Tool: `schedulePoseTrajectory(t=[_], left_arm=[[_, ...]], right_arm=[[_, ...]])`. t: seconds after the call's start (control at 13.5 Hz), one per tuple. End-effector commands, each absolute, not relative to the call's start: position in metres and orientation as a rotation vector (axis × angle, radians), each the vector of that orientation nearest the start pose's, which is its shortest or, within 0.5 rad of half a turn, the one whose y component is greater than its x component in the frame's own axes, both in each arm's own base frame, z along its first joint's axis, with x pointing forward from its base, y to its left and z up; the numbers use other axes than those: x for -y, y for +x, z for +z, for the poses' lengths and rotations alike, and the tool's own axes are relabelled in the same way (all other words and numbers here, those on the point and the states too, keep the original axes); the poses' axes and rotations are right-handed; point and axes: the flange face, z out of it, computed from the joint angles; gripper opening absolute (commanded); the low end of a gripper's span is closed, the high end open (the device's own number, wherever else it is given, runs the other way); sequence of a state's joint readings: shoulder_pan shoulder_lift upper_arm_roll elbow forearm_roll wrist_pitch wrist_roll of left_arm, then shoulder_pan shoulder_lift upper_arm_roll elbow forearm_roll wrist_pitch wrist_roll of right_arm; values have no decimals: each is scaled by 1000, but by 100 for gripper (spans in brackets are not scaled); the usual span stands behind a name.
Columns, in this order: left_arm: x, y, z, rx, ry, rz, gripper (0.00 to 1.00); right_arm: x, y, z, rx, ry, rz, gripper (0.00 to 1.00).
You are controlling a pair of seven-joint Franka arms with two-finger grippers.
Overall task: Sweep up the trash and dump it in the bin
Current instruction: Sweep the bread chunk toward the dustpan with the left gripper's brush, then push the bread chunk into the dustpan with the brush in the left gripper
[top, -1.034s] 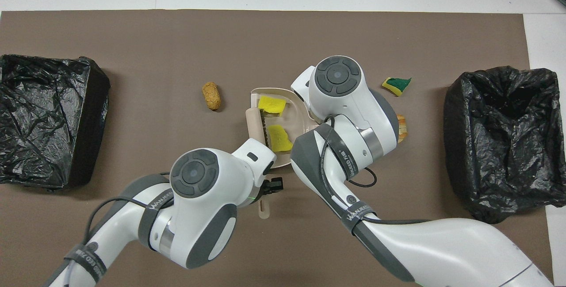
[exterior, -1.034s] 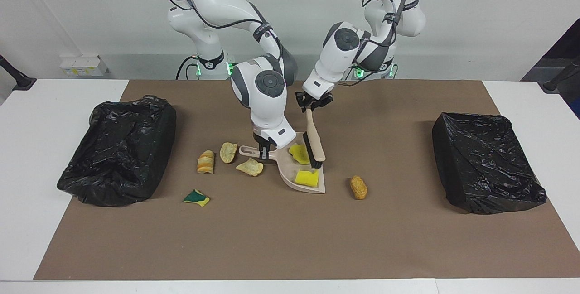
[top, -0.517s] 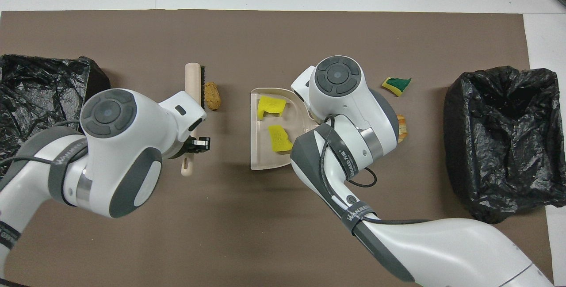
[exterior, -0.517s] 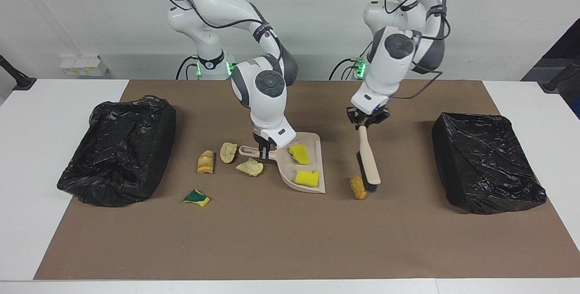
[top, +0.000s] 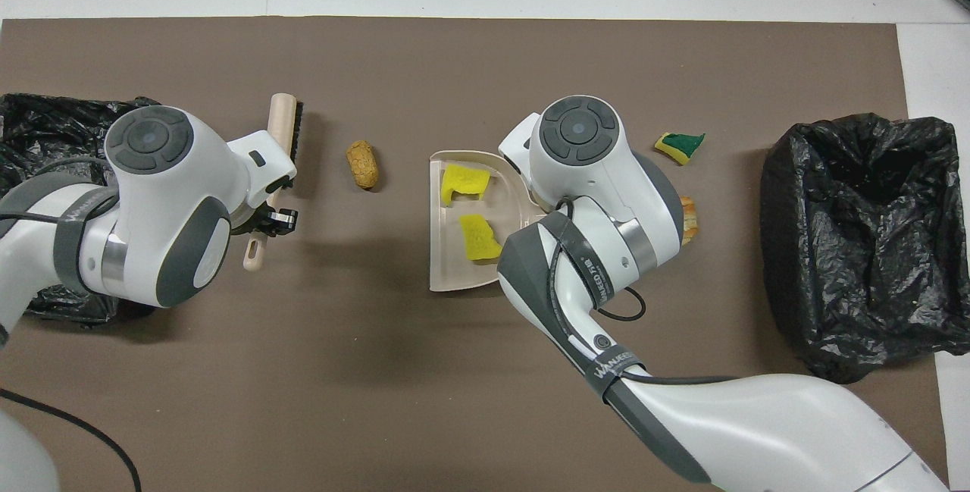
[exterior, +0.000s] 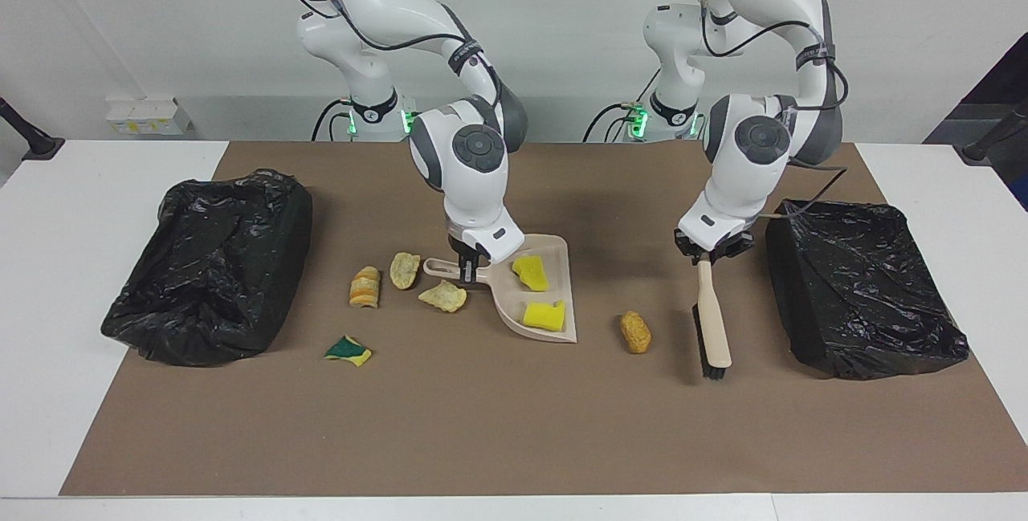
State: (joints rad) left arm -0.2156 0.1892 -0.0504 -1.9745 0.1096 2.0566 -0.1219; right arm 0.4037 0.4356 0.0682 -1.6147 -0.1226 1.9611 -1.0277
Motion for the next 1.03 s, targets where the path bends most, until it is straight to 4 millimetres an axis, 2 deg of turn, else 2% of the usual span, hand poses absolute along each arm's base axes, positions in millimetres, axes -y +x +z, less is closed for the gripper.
schedulePoseTrajectory(t=[0.0,0.22,0.52,0.74,0.96], left_arm=[[169,541,355,-396,-2994,167,0],[212,499,348,-367,-3032,199,0],[282,458,353,-310,-3101,223,0],[330,429,362,-379,-3194,276,0],[347,425,366,-382,-3246,243,0]], right_arm=[[-291,595,364,2265,-2270,173,0],[-292,595,364,2271,-2269,164,0],[-292,595,364,2264,-2279,154,0],[-292,594,362,2257,-2283,158,0],[-288,596,361,2209,-2313,143,0]])
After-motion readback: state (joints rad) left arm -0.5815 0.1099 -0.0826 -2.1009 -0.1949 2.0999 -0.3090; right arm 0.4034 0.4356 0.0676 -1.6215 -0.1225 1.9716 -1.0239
